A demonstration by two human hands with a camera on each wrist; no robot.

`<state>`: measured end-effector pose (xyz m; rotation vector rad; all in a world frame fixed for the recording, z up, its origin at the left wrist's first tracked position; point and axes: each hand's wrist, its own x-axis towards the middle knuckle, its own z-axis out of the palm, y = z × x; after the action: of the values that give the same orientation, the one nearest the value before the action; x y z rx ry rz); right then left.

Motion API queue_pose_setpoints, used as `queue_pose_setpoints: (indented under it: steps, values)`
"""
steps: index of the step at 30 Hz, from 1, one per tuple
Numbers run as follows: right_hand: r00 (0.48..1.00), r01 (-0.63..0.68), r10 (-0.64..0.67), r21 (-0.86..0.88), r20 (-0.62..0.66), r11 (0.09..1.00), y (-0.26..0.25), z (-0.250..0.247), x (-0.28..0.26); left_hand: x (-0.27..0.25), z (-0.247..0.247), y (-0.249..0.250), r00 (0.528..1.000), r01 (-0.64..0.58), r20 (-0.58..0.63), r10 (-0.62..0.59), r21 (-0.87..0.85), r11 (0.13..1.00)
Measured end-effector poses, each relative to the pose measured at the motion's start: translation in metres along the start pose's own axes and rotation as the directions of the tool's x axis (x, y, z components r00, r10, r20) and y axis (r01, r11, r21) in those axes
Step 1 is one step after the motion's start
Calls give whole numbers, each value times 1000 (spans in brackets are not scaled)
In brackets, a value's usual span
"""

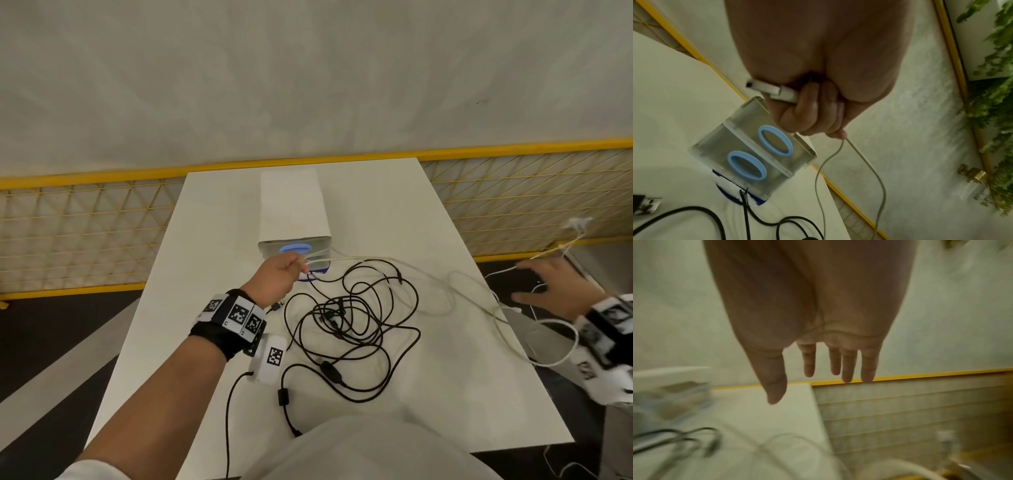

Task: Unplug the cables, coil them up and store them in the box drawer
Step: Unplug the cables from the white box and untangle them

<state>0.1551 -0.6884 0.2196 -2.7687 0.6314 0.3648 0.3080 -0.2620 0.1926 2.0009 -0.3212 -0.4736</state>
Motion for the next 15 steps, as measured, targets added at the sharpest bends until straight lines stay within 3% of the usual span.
queue_pose_setpoints:
  steps: [4, 9, 11, 13, 15]
  values:
    - [925, 378, -379, 109, -8, 919, -100, 37, 5, -5, 3, 8, 998, -54, 43, 51, 77, 996]
    - [732, 680, -669, 197, -129, 706, -211, 59, -6, -15, 9, 21, 982, -153, 137, 132, 162, 975]
    - [711, 691, -698, 268, -84, 671, -241, 63, -13, -18, 12, 22, 968, -208, 179, 176, 183, 961]
    - [749, 602, -660, 362, 54, 712, -252, 66, -16, -20, 12, 21, 958, -234, 215, 188, 213, 949]
    - [769, 550, -612, 297, 186, 781, -240, 70, -8, -23, 3, 16, 960, -236, 205, 189, 242, 941]
